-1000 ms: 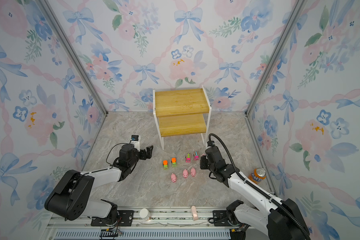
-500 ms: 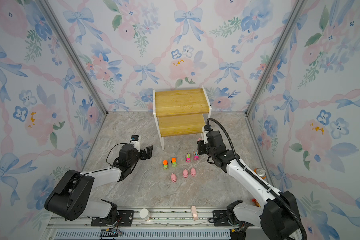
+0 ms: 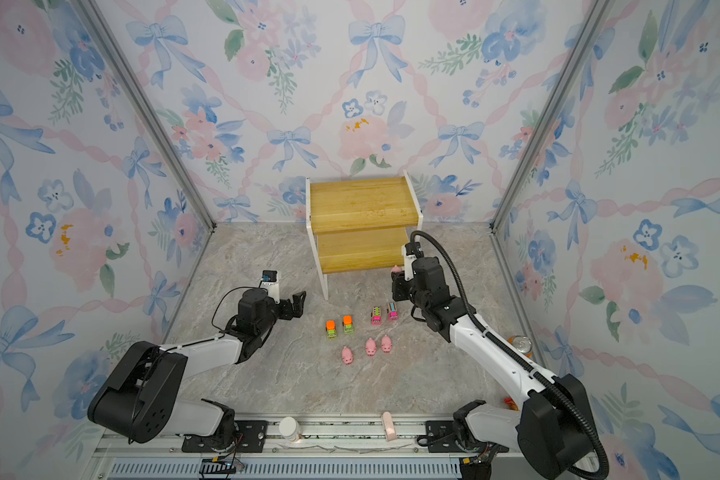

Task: Place and organize the plastic toys onto the shelf

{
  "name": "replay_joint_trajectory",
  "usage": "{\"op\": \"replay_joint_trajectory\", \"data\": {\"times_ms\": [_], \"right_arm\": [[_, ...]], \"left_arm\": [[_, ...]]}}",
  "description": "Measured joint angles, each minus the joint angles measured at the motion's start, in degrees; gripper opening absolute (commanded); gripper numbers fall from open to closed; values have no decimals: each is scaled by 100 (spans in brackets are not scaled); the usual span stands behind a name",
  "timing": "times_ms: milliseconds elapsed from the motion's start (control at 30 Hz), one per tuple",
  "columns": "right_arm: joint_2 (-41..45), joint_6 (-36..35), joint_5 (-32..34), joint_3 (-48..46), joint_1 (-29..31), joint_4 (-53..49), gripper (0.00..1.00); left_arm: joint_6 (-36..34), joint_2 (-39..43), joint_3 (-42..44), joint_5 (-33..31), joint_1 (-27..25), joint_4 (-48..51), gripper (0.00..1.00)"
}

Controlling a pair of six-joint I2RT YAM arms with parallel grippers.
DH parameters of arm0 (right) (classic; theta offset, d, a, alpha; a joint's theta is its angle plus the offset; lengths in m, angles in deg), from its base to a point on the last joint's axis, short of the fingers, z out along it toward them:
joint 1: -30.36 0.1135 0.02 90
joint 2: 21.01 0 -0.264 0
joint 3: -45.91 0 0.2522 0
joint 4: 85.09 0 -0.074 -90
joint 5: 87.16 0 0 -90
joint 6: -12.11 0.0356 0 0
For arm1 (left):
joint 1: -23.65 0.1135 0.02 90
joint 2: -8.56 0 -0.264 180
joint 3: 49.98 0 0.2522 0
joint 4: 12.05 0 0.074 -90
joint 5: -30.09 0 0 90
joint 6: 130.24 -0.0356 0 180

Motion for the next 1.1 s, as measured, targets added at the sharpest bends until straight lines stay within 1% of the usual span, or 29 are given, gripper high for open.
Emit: {"op": "replay_joint_trajectory", "data": {"times_ms": [600,1100], "right_arm": [[-564,-170,560,48,70,1071,26],[-970,-258,800,-4,94,2205,25]], "left_arm": [[-20,2,0,-20,0,0,98],[-61,9,2,-66,0,0,98]]}}
